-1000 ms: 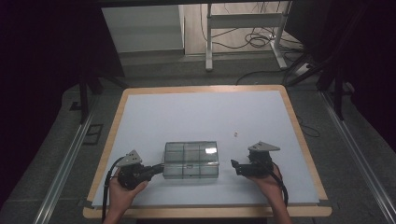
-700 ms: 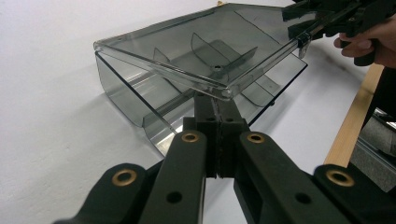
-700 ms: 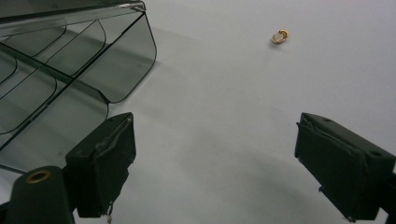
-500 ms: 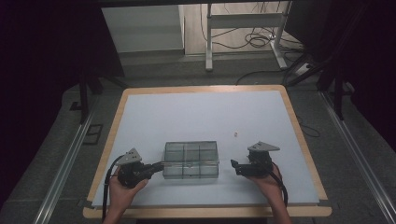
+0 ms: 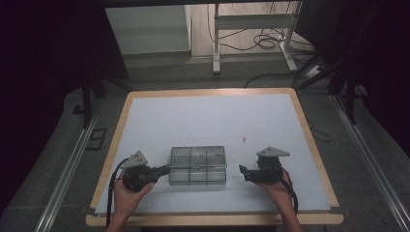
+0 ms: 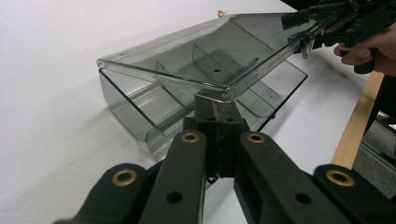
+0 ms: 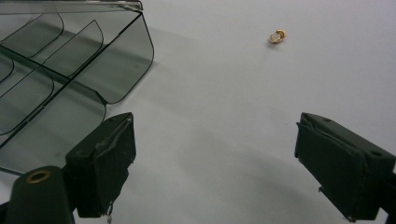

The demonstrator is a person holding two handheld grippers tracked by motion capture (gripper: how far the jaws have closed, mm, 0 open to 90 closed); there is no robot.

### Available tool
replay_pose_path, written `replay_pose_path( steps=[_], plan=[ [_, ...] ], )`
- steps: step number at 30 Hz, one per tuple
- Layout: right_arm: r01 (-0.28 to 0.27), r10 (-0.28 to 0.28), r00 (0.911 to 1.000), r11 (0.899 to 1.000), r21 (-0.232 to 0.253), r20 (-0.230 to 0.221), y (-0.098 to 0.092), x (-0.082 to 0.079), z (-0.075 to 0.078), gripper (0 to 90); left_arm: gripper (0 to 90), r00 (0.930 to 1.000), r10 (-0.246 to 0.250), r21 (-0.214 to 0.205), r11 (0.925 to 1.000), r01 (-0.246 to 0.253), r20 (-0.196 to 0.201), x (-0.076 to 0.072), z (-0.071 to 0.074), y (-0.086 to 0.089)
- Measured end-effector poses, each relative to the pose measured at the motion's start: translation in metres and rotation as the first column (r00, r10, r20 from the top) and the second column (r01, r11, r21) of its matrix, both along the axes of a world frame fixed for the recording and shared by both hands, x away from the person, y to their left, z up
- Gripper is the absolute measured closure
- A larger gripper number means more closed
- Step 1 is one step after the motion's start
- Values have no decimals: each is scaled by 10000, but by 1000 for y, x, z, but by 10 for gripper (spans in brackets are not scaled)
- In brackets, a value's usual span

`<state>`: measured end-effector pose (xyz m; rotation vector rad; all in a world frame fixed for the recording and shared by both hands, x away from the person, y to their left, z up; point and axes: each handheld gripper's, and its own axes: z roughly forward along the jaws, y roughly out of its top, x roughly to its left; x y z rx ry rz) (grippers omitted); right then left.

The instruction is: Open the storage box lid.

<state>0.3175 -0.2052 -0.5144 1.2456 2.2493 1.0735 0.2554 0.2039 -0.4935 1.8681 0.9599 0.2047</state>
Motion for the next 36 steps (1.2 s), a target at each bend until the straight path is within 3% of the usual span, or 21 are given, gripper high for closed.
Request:
replay_pose_path(
  steps=[36],
  plan=[
    [-82,80,9998,9999,149,180,-2,1,1,119,900,9997,29,162,9999,-33,256,19,18,-3]
  ],
)
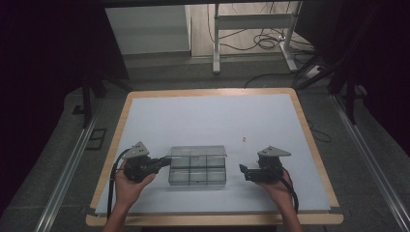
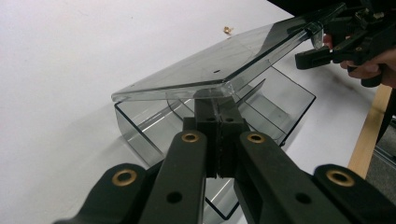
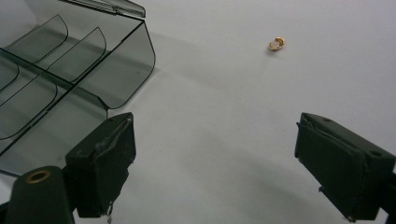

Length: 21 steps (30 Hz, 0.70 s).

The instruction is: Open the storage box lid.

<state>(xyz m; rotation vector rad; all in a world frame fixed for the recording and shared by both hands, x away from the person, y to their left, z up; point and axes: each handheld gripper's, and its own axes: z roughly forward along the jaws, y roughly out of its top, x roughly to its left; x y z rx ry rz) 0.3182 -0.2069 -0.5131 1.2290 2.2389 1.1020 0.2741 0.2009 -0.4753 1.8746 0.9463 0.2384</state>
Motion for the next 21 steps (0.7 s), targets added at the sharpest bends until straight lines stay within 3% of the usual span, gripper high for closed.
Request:
replay_pose_path(
  steps=[13,21],
  plan=[
    [-88,88,10000,9999,77,11,2,0,0,119,899,10000,48,-217,9998,-47,27,5,2,-1],
    [-205,186,9984,9992,353,540,4,-3,8,146,899,9999,-10,-244,9997,13,104,6,2,-3]
  ],
)
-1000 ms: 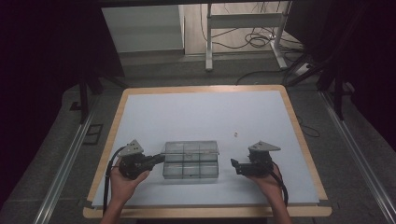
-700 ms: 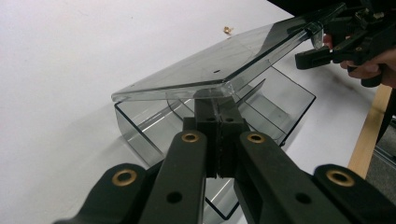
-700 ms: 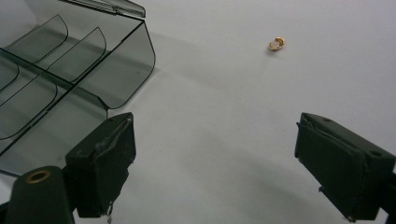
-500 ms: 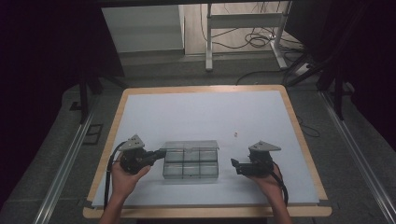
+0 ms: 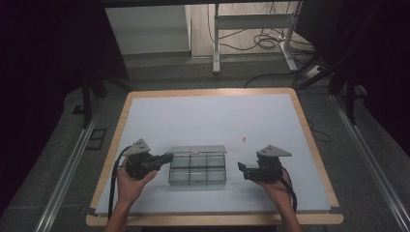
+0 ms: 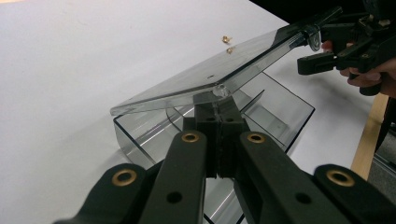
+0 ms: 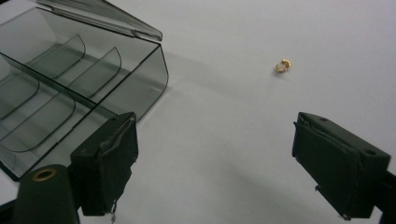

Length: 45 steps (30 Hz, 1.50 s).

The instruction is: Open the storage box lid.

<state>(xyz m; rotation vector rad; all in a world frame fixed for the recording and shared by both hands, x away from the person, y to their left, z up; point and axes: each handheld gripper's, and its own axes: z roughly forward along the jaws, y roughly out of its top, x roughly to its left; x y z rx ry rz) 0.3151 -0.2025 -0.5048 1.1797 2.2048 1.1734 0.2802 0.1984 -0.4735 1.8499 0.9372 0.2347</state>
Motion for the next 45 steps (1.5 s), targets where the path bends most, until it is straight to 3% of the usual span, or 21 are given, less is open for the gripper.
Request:
replay_pose_path(
  steps=[12,23,35,45],
  plan=[
    [-790,785,9967,9965,264,187,18,0,7,233,899,10000,-22,-60,10000,22,16,0,0,-1],
    [-1495,1464,9869,9879,419,681,44,5,16,311,899,10000,-12,-18,10000,12,31,0,-1,-2],
    [-1610,1573,9838,9862,375,862,57,8,21,347,899,10000,4,4,10000,-4,29,0,-1,-2],
    [-1931,1865,9748,9802,447,1228,69,9,32,412,899,10000,-21,6,10000,21,14,0,-1,-2]
  ],
)
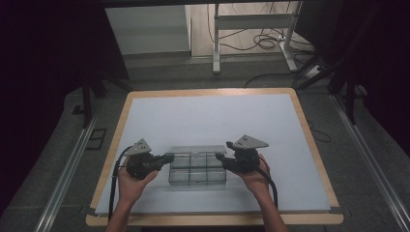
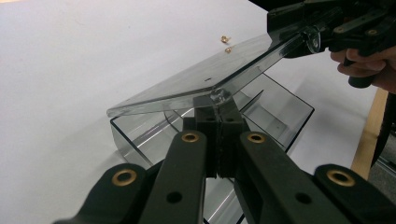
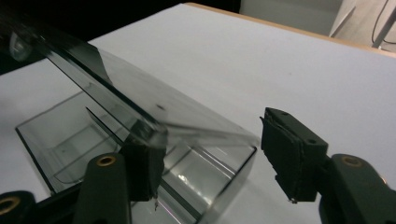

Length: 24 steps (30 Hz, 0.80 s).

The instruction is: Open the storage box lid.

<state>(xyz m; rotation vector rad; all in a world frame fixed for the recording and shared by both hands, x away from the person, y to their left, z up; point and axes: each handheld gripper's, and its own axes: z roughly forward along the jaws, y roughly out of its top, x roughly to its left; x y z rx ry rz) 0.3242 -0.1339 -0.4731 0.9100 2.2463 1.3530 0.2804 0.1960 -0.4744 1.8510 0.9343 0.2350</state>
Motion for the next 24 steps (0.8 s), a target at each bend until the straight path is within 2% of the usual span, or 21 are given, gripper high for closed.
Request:
replay_pose_path(
  steps=[7,13,20,24],
  plan=[
    [-362,365,9993,9991,-240,110,8,0,3,463,899,10000,-18,-6,10000,18,-10,0,0,0],
    [-447,451,9989,9987,-252,157,10,2,4,484,894,10000,7,38,10000,-7,-43,0,-1,0],
    [-514,517,9986,9984,-239,129,10,4,6,493,844,10000,38,134,9999,-36,-88,-3,-4,4],
    [-534,536,9985,9983,-213,99,10,6,6,497,785,10000,31,203,9998,-31,-5,-6,-4,6]
  ],
)
